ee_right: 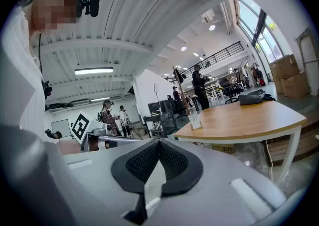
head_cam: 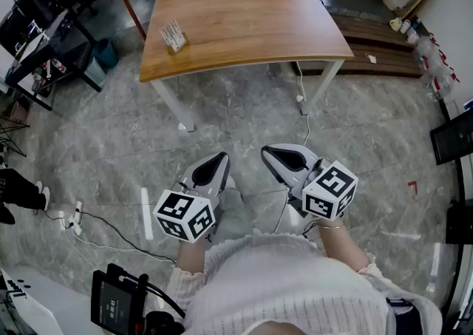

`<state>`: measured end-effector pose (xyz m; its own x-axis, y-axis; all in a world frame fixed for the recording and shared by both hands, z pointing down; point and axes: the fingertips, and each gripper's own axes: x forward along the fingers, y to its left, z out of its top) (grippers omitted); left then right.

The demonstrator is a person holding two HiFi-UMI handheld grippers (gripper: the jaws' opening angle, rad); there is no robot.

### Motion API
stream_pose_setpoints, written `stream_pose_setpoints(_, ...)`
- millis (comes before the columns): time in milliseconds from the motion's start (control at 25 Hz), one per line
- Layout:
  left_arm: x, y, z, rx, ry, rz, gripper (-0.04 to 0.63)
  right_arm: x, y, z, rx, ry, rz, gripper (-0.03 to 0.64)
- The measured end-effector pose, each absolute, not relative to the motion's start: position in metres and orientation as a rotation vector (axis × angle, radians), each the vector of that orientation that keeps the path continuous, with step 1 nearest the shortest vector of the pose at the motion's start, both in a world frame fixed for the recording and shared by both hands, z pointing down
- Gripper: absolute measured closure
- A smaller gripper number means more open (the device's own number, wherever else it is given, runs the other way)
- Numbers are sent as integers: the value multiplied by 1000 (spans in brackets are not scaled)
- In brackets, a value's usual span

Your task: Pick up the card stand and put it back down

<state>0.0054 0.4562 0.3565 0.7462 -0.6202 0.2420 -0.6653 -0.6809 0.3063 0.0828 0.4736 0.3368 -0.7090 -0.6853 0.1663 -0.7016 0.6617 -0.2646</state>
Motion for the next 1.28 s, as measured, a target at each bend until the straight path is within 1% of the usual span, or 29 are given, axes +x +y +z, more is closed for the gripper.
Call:
stream_pose_setpoints(240, -7, 384, 349, 2582, -976, 171, 588, 48, 403, 331, 1115, -2799, 413, 617)
stream_pose_setpoints(520, -36, 280, 334, 2607, -990, 168, 588, 27, 298, 308, 1123, -2833, 347, 617)
stream_pose_setpoints(680, -45, 240, 340, 2585, -1004, 182, 588, 28, 260, 305, 1140, -2812, 334, 617)
stream_pose_setpoints(840, -41, 209, 352, 2554, -1003, 190, 588, 47, 225, 323, 1155, -2781, 395, 617)
stream_pose_setpoints(1000, -42, 169, 368, 2517, -1045, 223, 587, 43, 182, 333, 990, -2865, 447, 617)
stream_pose_setpoints(1280, -40, 71, 368, 2484, -1115, 246, 587, 7, 86, 326, 752, -2883, 355, 617)
